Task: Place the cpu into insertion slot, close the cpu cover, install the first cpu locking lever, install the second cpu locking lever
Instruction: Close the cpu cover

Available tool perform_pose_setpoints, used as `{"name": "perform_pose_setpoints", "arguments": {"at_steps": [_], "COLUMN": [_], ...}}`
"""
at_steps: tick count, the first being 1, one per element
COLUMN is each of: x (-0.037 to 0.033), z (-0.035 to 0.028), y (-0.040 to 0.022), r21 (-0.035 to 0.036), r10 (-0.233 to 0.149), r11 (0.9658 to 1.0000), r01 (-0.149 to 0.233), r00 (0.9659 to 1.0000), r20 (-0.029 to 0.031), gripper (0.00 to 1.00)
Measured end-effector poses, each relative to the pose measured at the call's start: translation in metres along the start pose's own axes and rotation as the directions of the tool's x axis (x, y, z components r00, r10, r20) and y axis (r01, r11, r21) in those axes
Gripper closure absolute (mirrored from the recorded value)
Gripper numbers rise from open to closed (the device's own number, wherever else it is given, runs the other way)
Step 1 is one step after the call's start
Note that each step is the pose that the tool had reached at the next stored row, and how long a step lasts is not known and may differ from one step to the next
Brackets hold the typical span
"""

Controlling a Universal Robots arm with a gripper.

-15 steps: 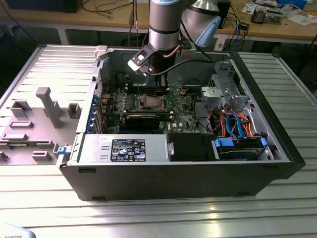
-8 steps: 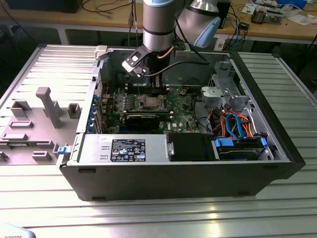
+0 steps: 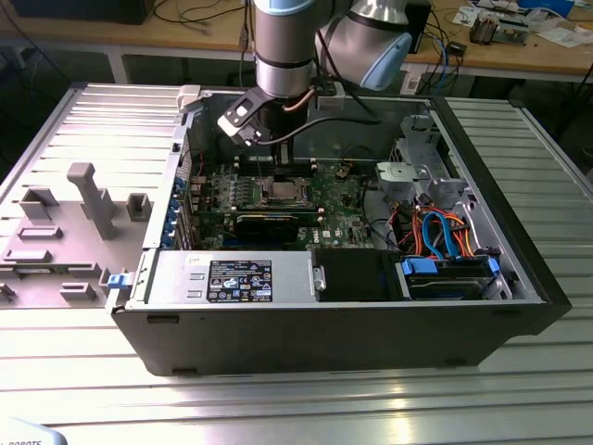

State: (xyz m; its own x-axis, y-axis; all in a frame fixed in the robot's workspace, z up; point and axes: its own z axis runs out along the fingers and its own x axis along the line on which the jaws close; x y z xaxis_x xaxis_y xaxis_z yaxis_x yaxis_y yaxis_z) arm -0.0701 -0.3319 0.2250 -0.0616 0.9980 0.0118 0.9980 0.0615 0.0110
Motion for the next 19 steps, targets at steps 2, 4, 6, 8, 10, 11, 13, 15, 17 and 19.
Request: {"name": "perform_pose_setpoints", "arguments": {"at_steps": [2, 4, 6, 8, 10, 11, 13, 15, 17, 19], "x": [0.0002, 0.0006, 0.0004, -0.0003, -0.0003, -0.0004, -0.0004, -0.0005, -0.0006, -0.0006], "z": [0.0015, 0.0037, 0.0064, 0.0085, 0.0117, 0.0128, 0.0147, 0.0157, 0.0166, 0.0172], "y": [-0.0049, -0.0097, -0.0108, -0.0123, -0.0136, -0.0137, -0.0138, -0.0139, -0.0139, -0.0139], "r21": [0.0001, 0.0000, 0.0001, 0.0001, 0.0001, 0.0001, 0.0002, 0.0001, 0.0003, 0.0001], "r10": [0.000, 0.001, 0.001, 0.001, 0.001, 0.001, 0.001, 0.001, 0.001, 0.001], "r11": [1.0000, 1.0000, 1.0000, 1.0000, 1.0000, 1.0000, 1.0000, 1.0000, 1.0000, 1.0000], "r01": [0.000, -0.001, -0.001, -0.001, -0.001, -0.001, -0.001, -0.001, -0.001, -0.001], "r00": [1.0000, 1.0000, 1.0000, 1.0000, 1.0000, 1.0000, 1.0000, 1.0000, 1.0000, 1.0000], "r20": [0.0001, 0.0000, 0.0001, 0.0002, 0.0002, 0.0002, 0.0002, 0.0001, 0.0003, 0.0001], "gripper": [0.89, 0.89, 0.89, 0.89, 0.89, 0.89, 0.89, 0.89, 0.89, 0.89]}}
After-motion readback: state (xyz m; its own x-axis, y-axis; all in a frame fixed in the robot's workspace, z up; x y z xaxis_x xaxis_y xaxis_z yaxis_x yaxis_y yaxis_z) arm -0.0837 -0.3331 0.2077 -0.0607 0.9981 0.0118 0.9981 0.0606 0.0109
